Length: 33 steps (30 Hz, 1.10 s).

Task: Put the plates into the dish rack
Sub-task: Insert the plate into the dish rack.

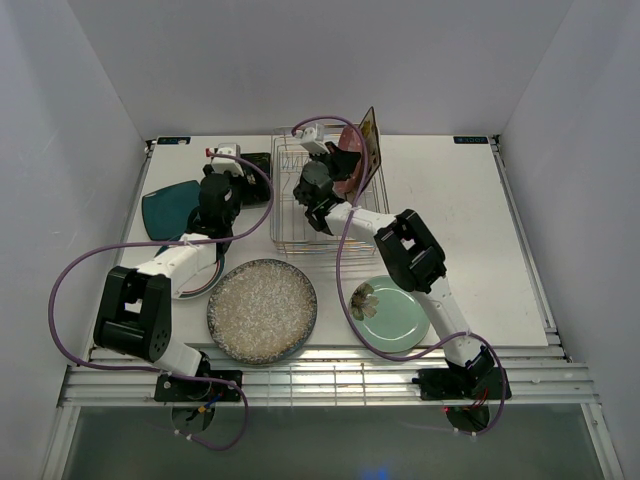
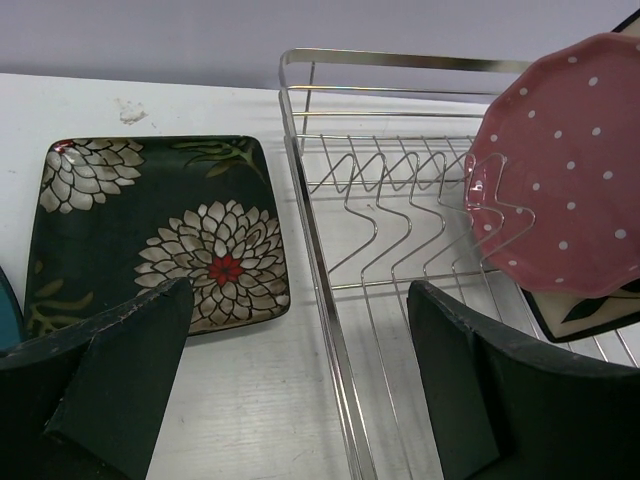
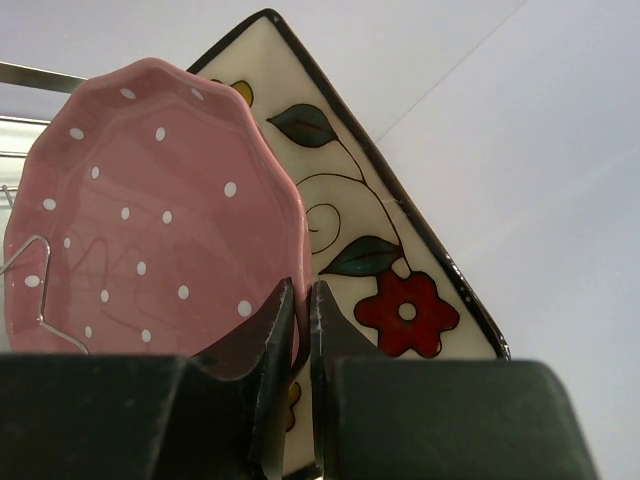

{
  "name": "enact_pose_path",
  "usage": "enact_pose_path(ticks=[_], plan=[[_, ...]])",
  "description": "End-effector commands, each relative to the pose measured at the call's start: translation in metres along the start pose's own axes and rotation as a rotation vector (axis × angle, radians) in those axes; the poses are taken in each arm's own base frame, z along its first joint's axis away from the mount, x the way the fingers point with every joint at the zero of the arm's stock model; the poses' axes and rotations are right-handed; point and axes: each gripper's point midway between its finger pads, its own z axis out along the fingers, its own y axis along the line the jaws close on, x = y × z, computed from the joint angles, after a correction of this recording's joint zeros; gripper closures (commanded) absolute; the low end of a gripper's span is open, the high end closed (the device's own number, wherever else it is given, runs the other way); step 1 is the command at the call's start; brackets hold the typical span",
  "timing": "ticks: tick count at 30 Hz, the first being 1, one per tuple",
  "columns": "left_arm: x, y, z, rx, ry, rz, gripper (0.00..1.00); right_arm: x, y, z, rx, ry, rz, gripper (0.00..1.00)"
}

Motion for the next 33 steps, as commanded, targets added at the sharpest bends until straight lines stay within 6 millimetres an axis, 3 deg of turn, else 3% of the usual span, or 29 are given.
enact_pose_path(ticks=[1, 13, 19, 22, 29, 33], plan=[[-0.025, 0.009, -0.008, -0.041, -0.069, -0.035, 0.02, -0.033, -0.03, 0.004, 0.03, -0.037, 0.218, 0.92], [-0.024, 0.02, -0.007, -0.074, -0.071, -0.072, 0.02, -0.031, -0.011, 0.003, -0.059, -0.043, 0.227, 0.79], [-0.024, 0.019, -0.007, -0.068, -0.07, -0.072, 0.02, -0.031, -0.011, 0.002, -0.071, -0.044, 0.251, 0.59], [-0.024, 0.018, -0.007, -0.065, -0.069, -0.072, 0.02, -0.031, -0.012, 0.003, -0.073, -0.044, 0.245, 0.57], [-0.025, 0.019, -0.007, -0.065, -0.07, -0.071, 0.02, -0.036, -0.016, 0.0, -0.1, -0.049, 0.252, 0.34], [-0.025, 0.019, -0.008, -0.062, -0.07, -0.066, 0.02, -0.045, -0.015, -0.003, -0.178, -0.053, 0.291, 0.3]])
